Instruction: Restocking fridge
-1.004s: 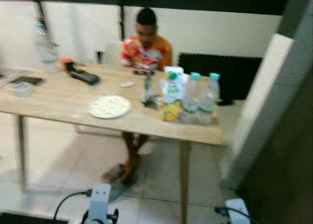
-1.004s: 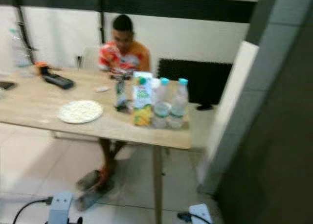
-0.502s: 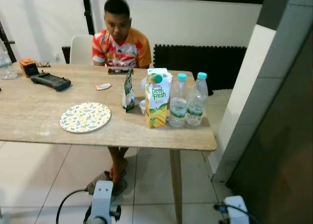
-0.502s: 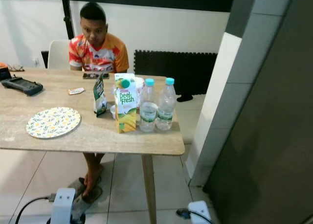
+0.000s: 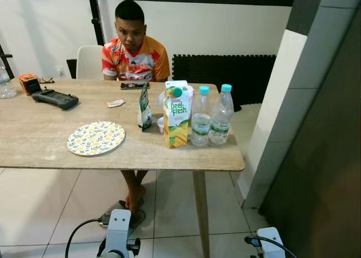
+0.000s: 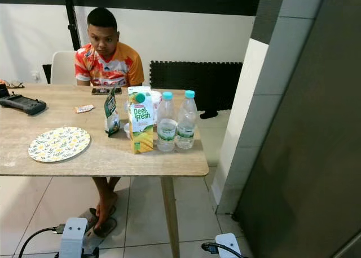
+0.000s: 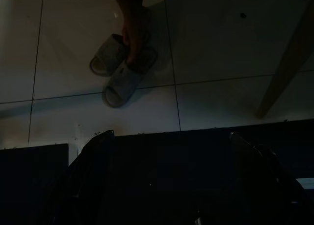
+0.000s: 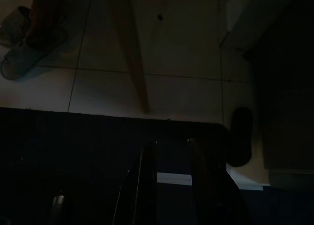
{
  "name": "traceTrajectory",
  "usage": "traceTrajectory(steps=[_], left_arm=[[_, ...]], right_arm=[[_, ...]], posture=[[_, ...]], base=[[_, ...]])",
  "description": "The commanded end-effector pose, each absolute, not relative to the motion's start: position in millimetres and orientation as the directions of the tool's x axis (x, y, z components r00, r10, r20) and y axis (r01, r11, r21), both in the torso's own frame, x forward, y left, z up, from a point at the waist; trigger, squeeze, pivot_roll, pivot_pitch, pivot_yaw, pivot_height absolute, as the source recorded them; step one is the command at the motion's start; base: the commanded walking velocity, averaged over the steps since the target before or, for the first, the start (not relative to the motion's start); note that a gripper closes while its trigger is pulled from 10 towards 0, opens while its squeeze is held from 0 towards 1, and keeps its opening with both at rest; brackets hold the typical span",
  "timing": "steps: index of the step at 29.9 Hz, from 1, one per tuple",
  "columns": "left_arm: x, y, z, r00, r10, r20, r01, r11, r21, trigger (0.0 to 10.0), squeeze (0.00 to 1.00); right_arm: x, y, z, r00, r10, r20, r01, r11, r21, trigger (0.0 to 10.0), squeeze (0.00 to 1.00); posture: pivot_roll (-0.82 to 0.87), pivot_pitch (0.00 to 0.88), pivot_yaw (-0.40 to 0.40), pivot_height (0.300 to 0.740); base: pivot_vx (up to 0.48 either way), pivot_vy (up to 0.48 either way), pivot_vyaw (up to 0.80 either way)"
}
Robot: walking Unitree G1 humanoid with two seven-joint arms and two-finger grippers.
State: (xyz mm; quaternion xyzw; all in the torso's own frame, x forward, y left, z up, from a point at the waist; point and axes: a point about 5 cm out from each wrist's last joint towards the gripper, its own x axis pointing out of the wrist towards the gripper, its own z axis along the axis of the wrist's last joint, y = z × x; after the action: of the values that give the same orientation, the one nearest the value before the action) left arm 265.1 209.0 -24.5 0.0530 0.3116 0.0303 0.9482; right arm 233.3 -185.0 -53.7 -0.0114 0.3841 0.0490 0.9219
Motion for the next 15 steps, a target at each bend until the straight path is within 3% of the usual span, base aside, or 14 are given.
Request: traceTrajectory(steps=[1, 15], left_arm=[[259.5, 207.4, -30.4, 0.779, 0.090, -0.621, -0.007, 0.991, 0.136, 10.0, 0.00], [240.7, 200.9, -48.2, 0.691, 0.056, -0.721, 0.016, 0.996, 0.092, 10.0, 0.00]], right_arm=[[228.2, -189.1, -56.9, 0.682, 0.067, -0.728, -0.089, 0.996, 0.008, 10.0, 0.00], [223.2, -186.8, -61.1, 0.662, 0.053, -0.748, -0.081, 0.997, -0.001, 10.0, 0.00]], posture=[[-0.05, 0.057, -0.021, 0.740], [-0.03, 0.030, -0.013, 0.740]], base=[[0.000, 0.000, 0.00], [0.000, 0.000, 0.00]])
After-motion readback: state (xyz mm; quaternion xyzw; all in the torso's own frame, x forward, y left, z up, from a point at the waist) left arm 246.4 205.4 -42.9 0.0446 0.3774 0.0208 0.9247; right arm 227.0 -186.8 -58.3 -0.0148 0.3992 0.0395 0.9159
